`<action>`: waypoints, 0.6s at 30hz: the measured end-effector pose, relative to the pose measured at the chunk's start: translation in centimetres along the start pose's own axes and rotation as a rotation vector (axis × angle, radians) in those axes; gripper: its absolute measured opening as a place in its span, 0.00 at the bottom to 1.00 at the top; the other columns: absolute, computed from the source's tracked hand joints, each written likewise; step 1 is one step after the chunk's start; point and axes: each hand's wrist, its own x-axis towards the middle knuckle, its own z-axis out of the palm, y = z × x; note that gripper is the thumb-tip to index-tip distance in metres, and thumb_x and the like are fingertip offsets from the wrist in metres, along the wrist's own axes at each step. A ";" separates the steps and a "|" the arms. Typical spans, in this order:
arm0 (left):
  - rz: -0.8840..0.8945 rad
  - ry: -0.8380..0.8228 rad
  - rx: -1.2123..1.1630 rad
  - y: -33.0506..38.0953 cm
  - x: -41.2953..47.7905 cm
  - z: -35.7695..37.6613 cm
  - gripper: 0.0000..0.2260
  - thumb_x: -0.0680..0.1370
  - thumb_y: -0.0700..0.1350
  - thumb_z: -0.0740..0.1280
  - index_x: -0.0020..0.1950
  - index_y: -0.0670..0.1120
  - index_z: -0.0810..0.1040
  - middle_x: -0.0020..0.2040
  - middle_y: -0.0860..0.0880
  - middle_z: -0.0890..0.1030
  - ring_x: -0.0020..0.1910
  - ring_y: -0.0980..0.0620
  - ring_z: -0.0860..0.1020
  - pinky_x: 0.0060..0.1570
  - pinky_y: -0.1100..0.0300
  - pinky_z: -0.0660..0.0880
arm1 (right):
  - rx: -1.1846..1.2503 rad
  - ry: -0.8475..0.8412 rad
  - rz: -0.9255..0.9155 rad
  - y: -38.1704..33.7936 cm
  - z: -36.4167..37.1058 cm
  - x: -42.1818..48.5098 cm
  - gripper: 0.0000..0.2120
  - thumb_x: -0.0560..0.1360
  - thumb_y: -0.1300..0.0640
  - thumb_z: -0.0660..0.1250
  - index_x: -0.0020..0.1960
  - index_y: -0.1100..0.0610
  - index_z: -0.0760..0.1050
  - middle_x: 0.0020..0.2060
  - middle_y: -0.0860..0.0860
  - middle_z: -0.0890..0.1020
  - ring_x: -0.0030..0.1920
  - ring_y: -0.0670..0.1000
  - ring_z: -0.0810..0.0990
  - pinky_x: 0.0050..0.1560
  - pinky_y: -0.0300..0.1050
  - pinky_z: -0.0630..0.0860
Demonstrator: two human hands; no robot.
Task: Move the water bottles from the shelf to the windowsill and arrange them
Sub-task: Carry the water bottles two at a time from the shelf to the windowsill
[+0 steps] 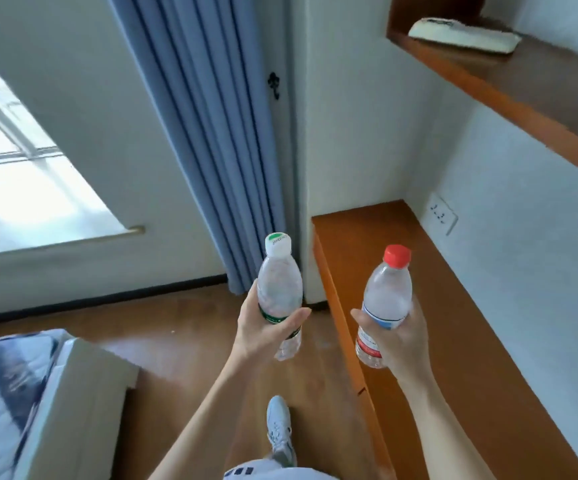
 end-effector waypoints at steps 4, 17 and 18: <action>-0.050 0.222 0.021 -0.6 -1.9 -6.5 0.23 0.62 0.53 0.79 0.53 0.53 0.75 0.44 0.49 0.82 0.43 0.48 0.81 0.40 0.59 0.78 | 0.043 -0.174 -0.067 -2.5 6.8 0.3 0.33 0.59 0.38 0.78 0.61 0.39 0.70 0.51 0.41 0.80 0.53 0.48 0.81 0.49 0.43 0.82; -0.085 0.631 0.074 -3.2 -2.7 -23.2 0.29 0.65 0.50 0.80 0.61 0.48 0.74 0.50 0.48 0.81 0.49 0.51 0.81 0.40 0.67 0.78 | 0.050 -0.595 -0.145 -7.5 28.2 0.6 0.31 0.60 0.39 0.79 0.59 0.40 0.72 0.52 0.39 0.81 0.55 0.45 0.80 0.56 0.50 0.81; -0.085 0.645 0.072 -3.4 -2.0 -24.6 0.29 0.65 0.50 0.80 0.61 0.48 0.74 0.50 0.48 0.81 0.49 0.52 0.81 0.40 0.67 0.78 | 0.056 -0.619 -0.147 -8.0 30.1 0.9 0.31 0.60 0.39 0.79 0.58 0.40 0.72 0.52 0.38 0.81 0.55 0.44 0.80 0.56 0.48 0.80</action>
